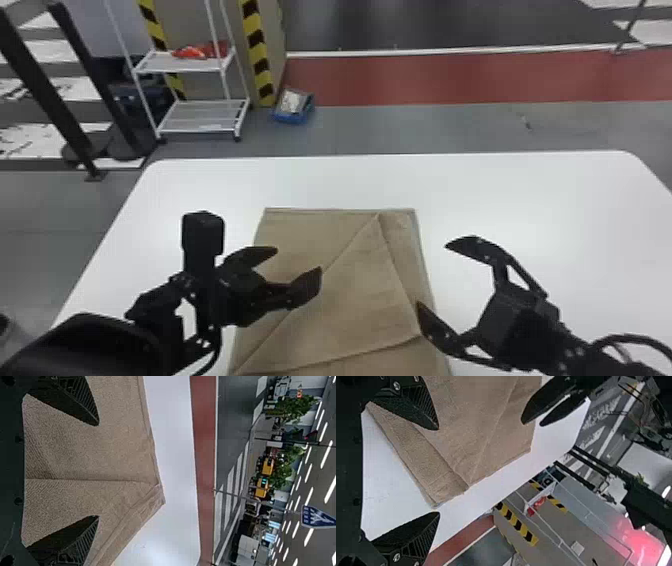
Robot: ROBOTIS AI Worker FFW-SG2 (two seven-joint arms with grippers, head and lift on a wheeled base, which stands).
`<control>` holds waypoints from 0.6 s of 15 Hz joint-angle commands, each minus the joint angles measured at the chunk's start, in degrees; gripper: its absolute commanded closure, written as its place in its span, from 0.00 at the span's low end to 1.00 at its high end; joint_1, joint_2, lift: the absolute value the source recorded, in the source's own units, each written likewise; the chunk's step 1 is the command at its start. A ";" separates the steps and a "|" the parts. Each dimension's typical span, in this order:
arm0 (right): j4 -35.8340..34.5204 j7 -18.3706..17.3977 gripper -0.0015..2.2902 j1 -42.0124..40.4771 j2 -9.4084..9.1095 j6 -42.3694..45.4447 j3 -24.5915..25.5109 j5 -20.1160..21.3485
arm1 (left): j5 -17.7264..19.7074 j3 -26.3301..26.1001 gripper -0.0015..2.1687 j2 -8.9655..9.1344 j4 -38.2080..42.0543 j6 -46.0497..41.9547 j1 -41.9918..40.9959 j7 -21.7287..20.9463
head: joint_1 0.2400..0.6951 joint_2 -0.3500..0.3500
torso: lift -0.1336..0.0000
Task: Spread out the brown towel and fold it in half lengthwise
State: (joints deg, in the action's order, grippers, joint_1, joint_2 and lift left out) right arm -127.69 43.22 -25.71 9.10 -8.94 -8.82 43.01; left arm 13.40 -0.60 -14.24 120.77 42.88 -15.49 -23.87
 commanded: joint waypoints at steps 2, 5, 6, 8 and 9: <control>-0.90 4.85 0.06 2.51 1.88 -4.55 -2.34 7.26 | -0.13 -0.01 0.02 0.00 0.08 0.32 -0.16 -0.03 | 1.00 0.63 | 0.07; -0.37 9.69 0.09 5.32 2.06 -8.07 -4.54 9.28 | -0.13 -0.10 0.02 -0.09 0.17 0.50 -0.33 -0.12 | 1.00 0.62 | 0.07; -0.28 11.44 0.09 6.29 2.15 -9.48 -5.24 9.72 | -0.13 -0.19 0.02 -0.09 0.26 0.85 -0.33 -0.12 | 1.00 0.63 | 0.07; -0.11 16.72 0.09 7.69 2.50 -10.71 -6.64 10.07 | -0.22 -0.19 0.02 -0.09 0.52 0.85 -0.42 -0.12 | 1.00 0.63 | 0.07; -0.11 18.56 0.09 7.87 2.85 -12.11 -7.08 10.34 | -0.22 -0.19 0.02 -0.18 0.61 1.03 -0.42 -0.12 | 1.00 0.64 | 0.07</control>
State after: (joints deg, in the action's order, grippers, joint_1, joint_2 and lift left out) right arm -127.82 60.78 -18.33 11.55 -19.52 -15.18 53.07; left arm 13.19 -0.79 -14.34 121.25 43.79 -15.90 -24.00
